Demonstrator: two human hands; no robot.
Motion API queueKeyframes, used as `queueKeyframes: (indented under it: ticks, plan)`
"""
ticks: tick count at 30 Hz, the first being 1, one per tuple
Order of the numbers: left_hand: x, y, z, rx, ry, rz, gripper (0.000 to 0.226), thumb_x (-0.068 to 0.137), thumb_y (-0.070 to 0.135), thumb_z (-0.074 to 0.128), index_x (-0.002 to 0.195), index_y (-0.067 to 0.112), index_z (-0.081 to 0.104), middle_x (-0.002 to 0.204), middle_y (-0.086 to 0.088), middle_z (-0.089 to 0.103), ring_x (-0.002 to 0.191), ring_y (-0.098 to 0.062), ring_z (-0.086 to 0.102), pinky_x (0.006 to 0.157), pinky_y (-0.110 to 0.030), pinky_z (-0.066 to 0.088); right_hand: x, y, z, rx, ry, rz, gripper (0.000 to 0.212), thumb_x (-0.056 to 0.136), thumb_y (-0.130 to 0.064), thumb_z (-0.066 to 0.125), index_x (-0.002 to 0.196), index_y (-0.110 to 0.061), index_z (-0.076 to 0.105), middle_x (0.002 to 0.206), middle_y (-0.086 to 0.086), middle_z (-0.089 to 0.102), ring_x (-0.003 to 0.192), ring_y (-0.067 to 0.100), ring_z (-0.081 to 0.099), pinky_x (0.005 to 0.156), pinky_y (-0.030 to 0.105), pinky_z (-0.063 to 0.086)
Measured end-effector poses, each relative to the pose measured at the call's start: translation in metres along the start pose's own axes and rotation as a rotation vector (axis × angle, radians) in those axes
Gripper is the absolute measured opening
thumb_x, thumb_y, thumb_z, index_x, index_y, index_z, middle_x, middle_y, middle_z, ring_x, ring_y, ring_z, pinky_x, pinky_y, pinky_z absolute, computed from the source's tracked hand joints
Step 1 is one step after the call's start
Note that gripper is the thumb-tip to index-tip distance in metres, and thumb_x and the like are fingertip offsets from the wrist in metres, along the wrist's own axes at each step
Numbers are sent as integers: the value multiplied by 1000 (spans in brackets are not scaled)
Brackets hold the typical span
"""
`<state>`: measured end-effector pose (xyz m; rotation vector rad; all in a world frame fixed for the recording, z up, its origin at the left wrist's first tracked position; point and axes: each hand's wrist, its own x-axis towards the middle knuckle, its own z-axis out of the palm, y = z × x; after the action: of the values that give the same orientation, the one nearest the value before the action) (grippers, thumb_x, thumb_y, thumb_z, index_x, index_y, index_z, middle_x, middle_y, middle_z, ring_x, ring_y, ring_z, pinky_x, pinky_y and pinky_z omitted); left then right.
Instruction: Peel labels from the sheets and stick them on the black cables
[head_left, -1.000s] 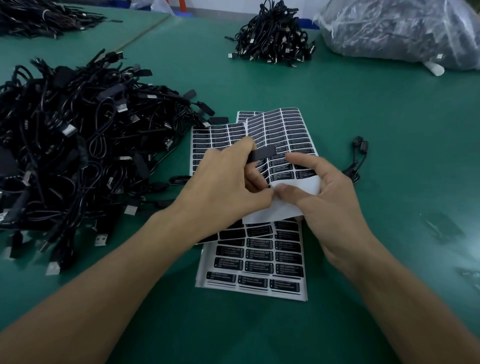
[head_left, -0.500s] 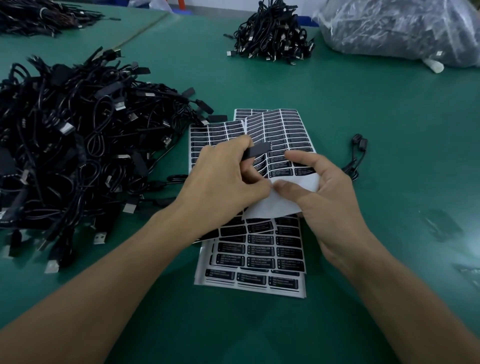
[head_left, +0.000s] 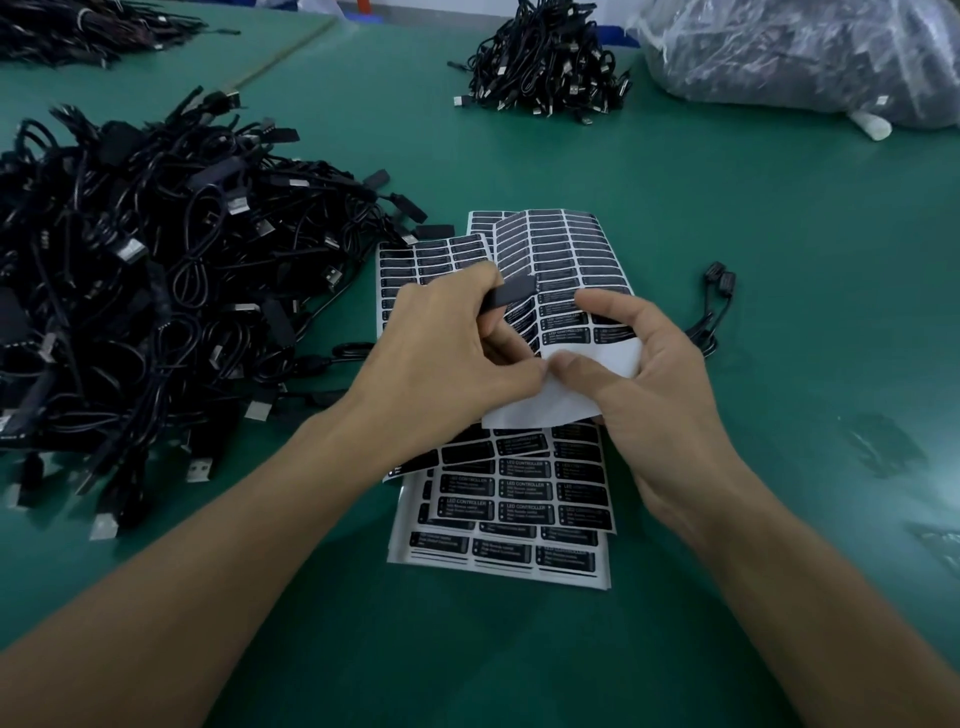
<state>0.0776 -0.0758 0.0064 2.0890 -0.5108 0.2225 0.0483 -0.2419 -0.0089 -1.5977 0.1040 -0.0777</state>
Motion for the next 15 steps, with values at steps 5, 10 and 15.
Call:
queueKeyframes:
  ticks: [5, 10, 15]
  plan:
    - [-1, 3, 1, 60, 5, -5, 52, 70, 13, 82, 67, 24, 31, 66, 17, 71, 58, -3, 67, 59, -35, 58, -1, -1, 1, -30, -8, -27, 41, 87, -9, 75, 107, -44, 65, 117, 7, 66, 107, 29, 65, 92, 50, 56]
    - [1, 4, 0, 31, 44, -62, 49, 70, 9, 75, 66, 23, 29, 62, -5, 69, 67, -26, 71, 59, -54, 54, -1, 1, 2, -38, 8, -38, 42, 86, -12, 77, 105, -47, 65, 119, 6, 65, 112, 30, 63, 96, 51, 53]
    - [3, 5, 0, 16, 47, -96, 48, 72, 9, 76, 66, 19, 29, 69, -24, 64, 69, -33, 69, 57, -53, 50, -1, 1, 2, -23, 17, -47, 42, 87, -10, 76, 104, -47, 65, 119, 8, 64, 108, 30, 65, 92, 51, 56]
